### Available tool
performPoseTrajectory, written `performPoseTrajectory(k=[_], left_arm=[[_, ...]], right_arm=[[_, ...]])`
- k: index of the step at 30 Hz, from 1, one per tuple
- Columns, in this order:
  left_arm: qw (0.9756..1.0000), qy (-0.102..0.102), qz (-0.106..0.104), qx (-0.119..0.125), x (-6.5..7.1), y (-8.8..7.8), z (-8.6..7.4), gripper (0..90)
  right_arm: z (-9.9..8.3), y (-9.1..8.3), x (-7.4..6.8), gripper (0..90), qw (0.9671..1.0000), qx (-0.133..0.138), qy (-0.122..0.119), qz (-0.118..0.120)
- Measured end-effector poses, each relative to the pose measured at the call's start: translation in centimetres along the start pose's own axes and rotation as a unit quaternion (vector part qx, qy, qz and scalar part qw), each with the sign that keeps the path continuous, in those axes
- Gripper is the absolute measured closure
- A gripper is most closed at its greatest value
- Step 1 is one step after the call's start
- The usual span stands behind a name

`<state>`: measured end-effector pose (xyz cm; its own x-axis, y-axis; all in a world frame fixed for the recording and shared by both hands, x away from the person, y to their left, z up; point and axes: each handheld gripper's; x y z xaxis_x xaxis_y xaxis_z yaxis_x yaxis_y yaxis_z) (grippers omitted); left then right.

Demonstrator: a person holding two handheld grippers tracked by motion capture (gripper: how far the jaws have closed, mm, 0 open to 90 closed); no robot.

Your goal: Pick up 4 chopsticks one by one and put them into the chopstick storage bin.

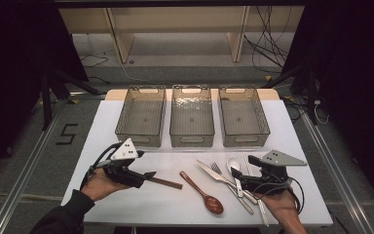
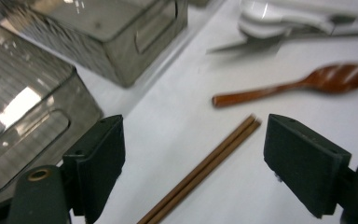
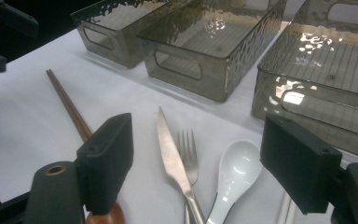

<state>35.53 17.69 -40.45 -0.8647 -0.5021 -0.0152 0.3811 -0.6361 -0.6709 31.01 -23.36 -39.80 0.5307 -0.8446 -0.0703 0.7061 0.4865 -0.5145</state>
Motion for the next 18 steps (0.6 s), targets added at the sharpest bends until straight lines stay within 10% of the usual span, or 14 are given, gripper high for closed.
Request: performPoseTrajectory(k=[12,18], left_arm=[[0.9921,0.053,-0.026,-0.110,-0.6,2.4,-0.2,24.2],[0.9787,0.091,-0.038,-0.180,-0.6,4.2,-0.7,27.1]], right_arm=[[0.0,-0.2,0.2,26.4,1.0000,0.004,0.005,-0.002],[0.0,-0.3,0.2,26.5,1.0000,0.005,0.005,-0.001]])
Point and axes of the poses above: each handheld gripper's, and its own axes: y roughly forward along the jaws, z roughly out of its top, x roughly to its right, and after that the axes turned 4 degrees about -z, right-handed
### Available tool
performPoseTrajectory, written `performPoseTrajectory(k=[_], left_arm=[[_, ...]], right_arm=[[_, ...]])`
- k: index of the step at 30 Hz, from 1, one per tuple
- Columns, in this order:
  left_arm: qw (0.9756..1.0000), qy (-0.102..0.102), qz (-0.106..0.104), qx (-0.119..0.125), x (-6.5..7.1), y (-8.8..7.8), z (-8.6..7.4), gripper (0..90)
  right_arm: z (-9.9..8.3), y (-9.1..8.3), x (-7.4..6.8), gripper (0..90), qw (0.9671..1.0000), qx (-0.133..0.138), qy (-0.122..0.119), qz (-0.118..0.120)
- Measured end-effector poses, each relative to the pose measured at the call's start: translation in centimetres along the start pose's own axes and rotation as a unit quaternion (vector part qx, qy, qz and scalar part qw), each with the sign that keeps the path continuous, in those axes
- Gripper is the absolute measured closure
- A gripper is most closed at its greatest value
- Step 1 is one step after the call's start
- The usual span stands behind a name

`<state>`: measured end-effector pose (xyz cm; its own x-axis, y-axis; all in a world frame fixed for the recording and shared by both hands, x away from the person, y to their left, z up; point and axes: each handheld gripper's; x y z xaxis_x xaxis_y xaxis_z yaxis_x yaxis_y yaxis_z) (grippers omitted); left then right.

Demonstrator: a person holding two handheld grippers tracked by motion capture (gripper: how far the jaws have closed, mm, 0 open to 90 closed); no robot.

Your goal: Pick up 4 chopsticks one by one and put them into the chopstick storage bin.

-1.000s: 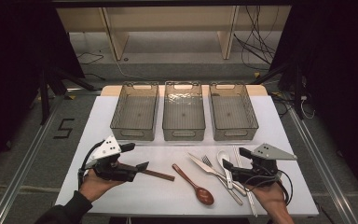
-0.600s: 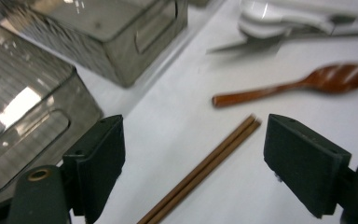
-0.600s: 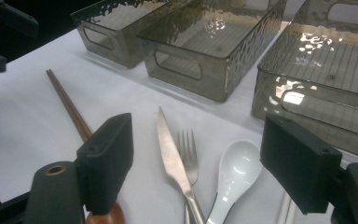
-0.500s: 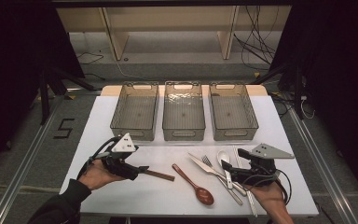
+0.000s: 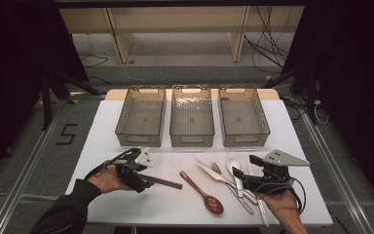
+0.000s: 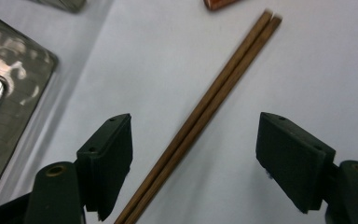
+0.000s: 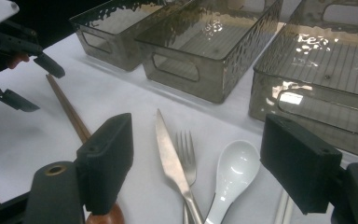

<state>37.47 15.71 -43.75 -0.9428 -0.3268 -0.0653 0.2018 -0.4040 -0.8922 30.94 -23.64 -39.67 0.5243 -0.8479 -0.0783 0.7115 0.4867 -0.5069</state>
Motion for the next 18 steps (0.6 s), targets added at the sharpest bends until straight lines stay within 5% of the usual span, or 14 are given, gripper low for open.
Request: performPoseTrajectory(k=[18], left_arm=[[0.9971,0.054,-0.025,-0.047,-0.3,1.5,-1.0,45.8]], right_arm=[[0.0,0.3,0.0,26.5,1.0000,-0.009,-0.002,0.002]])
Point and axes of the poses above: each handheld gripper's, and its own axes: y roughly forward along the jaws, z roughly out of its top, x roughly to its right, and after that the axes turned 4 degrees about -z, right-handed
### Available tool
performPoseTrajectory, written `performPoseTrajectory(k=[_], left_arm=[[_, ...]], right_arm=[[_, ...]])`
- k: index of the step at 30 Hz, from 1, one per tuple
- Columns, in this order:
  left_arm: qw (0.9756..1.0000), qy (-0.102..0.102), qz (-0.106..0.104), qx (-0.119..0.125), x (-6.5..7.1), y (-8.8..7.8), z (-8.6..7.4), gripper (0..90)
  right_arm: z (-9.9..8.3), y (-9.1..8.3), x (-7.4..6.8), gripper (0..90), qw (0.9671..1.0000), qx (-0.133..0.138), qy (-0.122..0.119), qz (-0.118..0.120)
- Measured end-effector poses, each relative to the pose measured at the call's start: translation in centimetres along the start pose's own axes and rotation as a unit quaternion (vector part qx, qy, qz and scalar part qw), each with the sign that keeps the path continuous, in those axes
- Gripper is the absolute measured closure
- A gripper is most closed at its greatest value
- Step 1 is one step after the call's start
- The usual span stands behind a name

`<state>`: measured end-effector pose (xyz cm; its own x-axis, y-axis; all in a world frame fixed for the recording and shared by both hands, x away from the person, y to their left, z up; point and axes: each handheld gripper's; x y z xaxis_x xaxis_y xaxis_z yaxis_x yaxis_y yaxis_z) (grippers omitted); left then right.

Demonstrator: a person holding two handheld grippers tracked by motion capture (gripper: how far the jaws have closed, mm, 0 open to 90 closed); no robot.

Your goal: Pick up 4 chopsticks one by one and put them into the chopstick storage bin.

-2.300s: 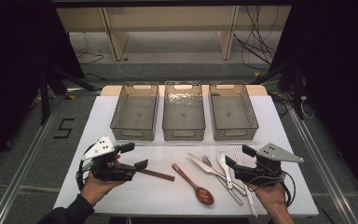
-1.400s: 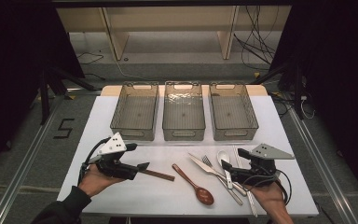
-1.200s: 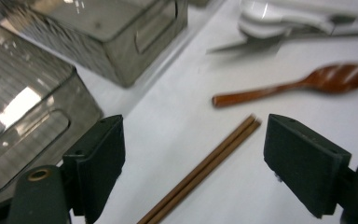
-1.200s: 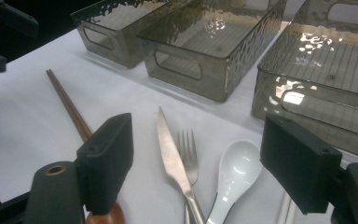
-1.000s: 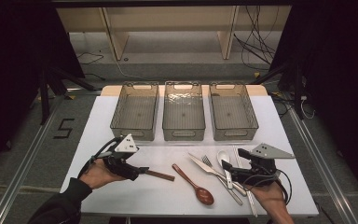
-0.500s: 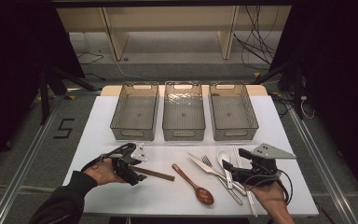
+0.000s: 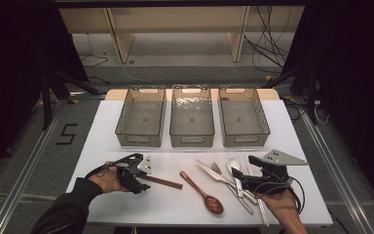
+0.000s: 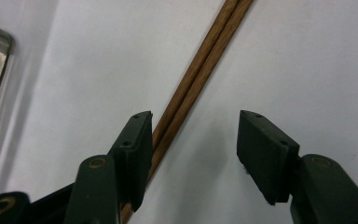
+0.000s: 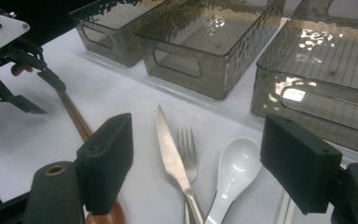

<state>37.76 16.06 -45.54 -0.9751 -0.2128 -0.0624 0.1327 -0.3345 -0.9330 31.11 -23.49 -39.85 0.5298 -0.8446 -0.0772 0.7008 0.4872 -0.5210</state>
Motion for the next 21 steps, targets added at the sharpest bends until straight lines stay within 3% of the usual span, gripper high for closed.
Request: performPoseTrajectory(k=[21], left_arm=[[0.9992,0.032,-0.007,-0.024,-0.34,0.98,0.33,59.7]], right_arm=[[-0.13,0.15,0.05,26.5,1.0000,-0.008,0.003,0.003]])
Point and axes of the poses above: each handheld gripper's, and its own axes: y roughly forward along the jaws, z roughly out of its top, x roughly to its right, and after that the axes turned 4 degrees about -z, right-handed
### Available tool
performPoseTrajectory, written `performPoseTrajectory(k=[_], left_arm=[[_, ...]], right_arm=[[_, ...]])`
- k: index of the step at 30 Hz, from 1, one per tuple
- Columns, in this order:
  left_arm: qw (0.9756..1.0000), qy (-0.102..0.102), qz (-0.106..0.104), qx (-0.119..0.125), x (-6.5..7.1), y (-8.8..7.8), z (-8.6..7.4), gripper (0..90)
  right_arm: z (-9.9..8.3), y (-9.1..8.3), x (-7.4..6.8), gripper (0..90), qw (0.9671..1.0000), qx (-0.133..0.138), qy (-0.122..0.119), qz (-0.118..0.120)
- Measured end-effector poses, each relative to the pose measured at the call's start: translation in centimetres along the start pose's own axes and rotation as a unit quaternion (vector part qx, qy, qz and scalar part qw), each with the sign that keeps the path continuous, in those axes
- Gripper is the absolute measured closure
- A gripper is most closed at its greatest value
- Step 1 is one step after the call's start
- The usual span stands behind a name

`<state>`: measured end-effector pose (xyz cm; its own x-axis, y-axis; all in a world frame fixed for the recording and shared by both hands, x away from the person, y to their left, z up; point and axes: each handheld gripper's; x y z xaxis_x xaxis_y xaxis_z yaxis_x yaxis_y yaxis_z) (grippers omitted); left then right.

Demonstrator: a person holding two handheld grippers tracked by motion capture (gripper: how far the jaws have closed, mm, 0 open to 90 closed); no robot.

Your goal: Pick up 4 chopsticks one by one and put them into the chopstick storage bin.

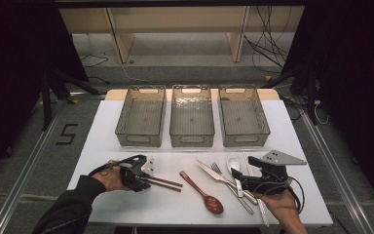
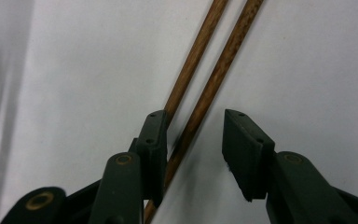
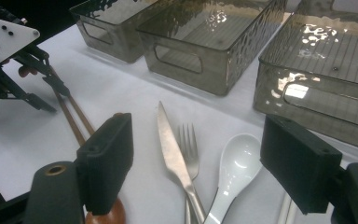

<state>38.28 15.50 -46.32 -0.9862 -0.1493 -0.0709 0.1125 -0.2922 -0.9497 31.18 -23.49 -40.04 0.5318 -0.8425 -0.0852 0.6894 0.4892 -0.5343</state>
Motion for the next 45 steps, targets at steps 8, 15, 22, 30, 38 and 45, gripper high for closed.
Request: performPoseTrajectory(k=[8,15,22,30,38,45], left_arm=[[0.9993,0.026,0.001,-0.028,0.7,0.0,0.6,65.6],[0.9985,0.021,-0.024,-0.044,0.2,0.1,1.0,70.7],[0.9960,0.031,-0.049,-0.068,-0.1,0.2,1.6,77.3],[0.9949,0.050,-0.047,-0.074,0.2,0.3,1.8,81.6],[0.9942,0.068,-0.045,-0.071,0.4,0.2,1.8,84.1],[0.9955,0.067,-0.041,-0.053,0.5,-0.5,1.9,84.5]], right_arm=[[0.0,0.0,0.1,26.5,1.0000,-0.002,-0.001,0.000],[0.0,0.1,0.1,26.6,1.0000,-0.009,-0.003,-0.001],[0.0,0.2,0.1,26.7,0.9999,-0.011,-0.006,-0.001],[0.0,0.2,0.1,26.7,0.9999,-0.015,-0.007,-0.001],[0.1,0.1,0.1,26.7,0.9998,-0.017,-0.009,0.000],[0.1,0.1,0.1,26.7,0.9998,-0.019,-0.010,0.001]])
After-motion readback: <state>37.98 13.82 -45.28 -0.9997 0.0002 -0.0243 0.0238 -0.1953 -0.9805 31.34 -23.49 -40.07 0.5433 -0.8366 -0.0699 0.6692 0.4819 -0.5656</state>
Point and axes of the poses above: each handheld gripper's, and its own axes: y roughly forward along the jaws, z roughly out of its top, x roughly to its right, and after that the axes turned 4 degrees about -z, right-handed
